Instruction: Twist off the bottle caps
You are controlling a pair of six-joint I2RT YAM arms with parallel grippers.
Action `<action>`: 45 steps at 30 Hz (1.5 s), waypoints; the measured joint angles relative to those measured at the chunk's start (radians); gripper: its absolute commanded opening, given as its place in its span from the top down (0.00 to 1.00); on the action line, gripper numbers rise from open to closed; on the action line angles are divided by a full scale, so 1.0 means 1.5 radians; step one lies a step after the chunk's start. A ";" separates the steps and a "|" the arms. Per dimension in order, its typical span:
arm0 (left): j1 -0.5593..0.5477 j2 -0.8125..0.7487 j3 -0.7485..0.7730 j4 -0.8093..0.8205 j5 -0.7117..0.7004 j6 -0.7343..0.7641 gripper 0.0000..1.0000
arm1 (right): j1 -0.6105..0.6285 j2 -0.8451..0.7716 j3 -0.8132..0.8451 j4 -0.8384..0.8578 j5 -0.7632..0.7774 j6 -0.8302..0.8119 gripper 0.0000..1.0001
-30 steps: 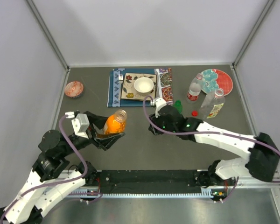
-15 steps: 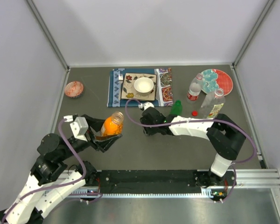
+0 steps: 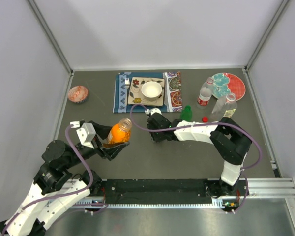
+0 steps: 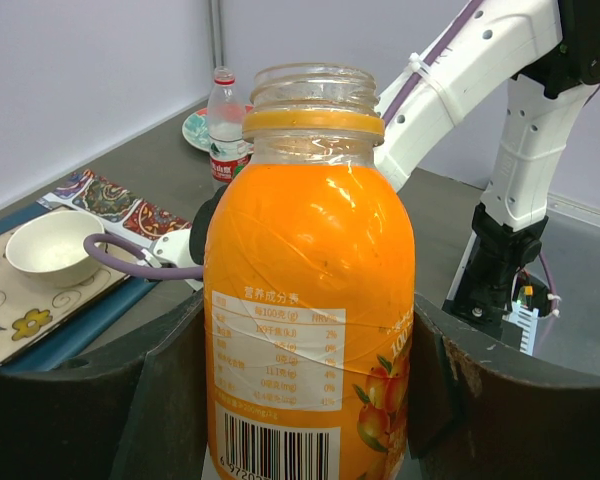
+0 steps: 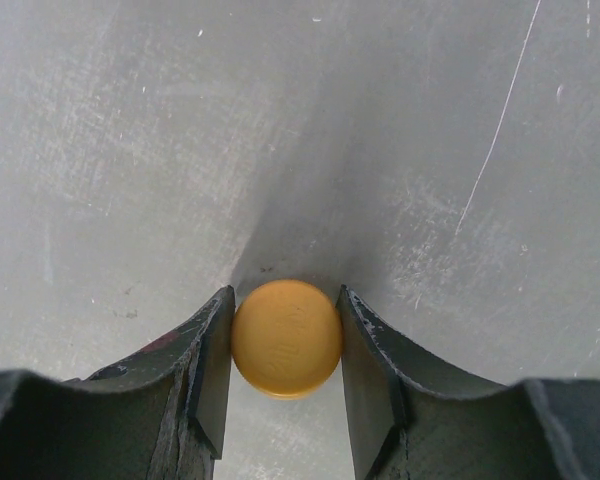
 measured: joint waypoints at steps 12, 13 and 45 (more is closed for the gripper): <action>0.000 0.000 -0.002 0.000 0.001 -0.002 0.63 | 0.000 -0.001 0.000 -0.002 0.002 0.010 0.49; 0.000 0.000 -0.003 0.000 0.001 -0.002 0.63 | 0.000 -0.001 0.000 -0.002 0.002 0.011 0.48; 0.000 0.117 -0.032 0.055 0.054 -0.017 0.61 | -0.001 -0.493 0.107 0.073 -0.328 0.096 0.12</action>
